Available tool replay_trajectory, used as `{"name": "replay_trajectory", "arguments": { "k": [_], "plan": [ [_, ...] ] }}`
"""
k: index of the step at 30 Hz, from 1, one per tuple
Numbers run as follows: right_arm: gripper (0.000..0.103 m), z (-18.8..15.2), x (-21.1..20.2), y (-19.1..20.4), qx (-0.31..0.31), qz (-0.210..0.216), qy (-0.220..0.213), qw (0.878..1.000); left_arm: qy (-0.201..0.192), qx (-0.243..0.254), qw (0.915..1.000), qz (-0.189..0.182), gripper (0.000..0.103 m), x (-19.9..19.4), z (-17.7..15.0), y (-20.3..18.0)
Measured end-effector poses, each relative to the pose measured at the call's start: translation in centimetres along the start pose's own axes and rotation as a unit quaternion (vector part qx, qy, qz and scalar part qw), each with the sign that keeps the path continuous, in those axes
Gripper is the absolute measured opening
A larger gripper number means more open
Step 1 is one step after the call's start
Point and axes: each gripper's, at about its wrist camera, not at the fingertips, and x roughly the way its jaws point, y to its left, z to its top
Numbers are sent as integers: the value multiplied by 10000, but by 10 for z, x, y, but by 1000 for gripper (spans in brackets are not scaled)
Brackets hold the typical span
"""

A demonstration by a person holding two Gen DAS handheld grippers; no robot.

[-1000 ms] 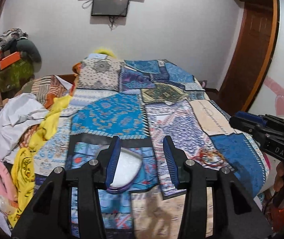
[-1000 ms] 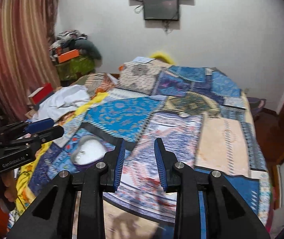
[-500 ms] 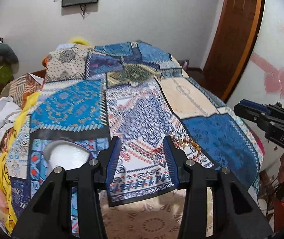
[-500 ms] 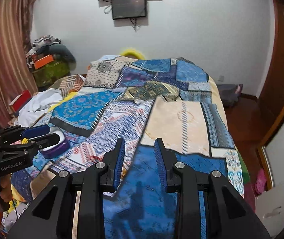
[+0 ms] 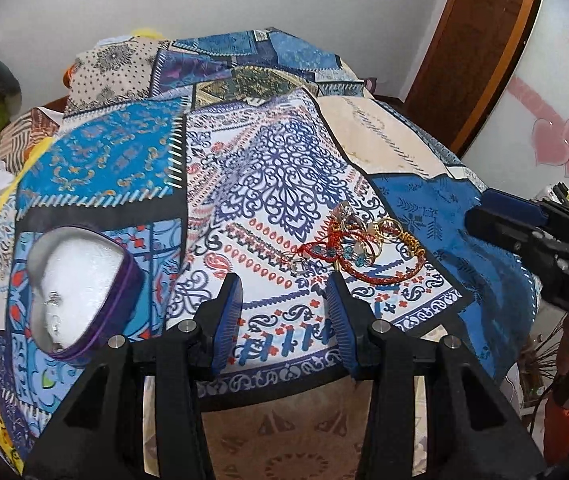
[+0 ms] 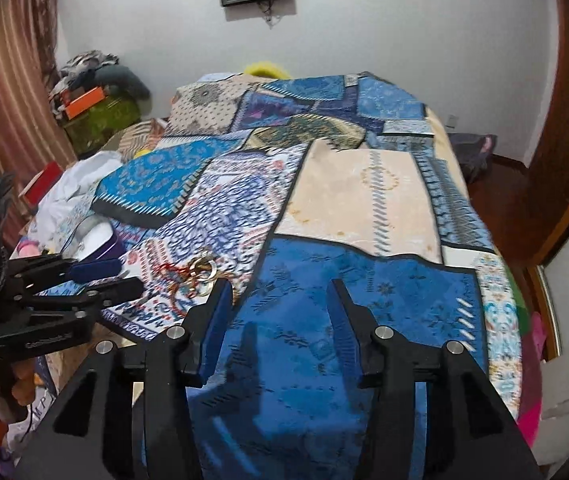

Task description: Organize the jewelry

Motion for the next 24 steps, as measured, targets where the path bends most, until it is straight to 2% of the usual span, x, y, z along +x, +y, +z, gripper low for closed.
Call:
{"name": "replay_trajectory", "arguments": {
  "k": [5,10,15,24],
  "plan": [
    [45,1,15,12,-284,6,74,9996,-28,73,10000,-28,38,6,2,-3],
    [45,3,30,17,-406,169,209,9988,-14,100,9998,-161,25,11,3,-3],
    [45,2,39,21,-490,264,299,9980,-62,221,9997,-114,20,16,3,-6],
    [31,2,56,25,-580,465,479,9961,-125,279,9995,-40,8,19,4,-7]
  ]
}}
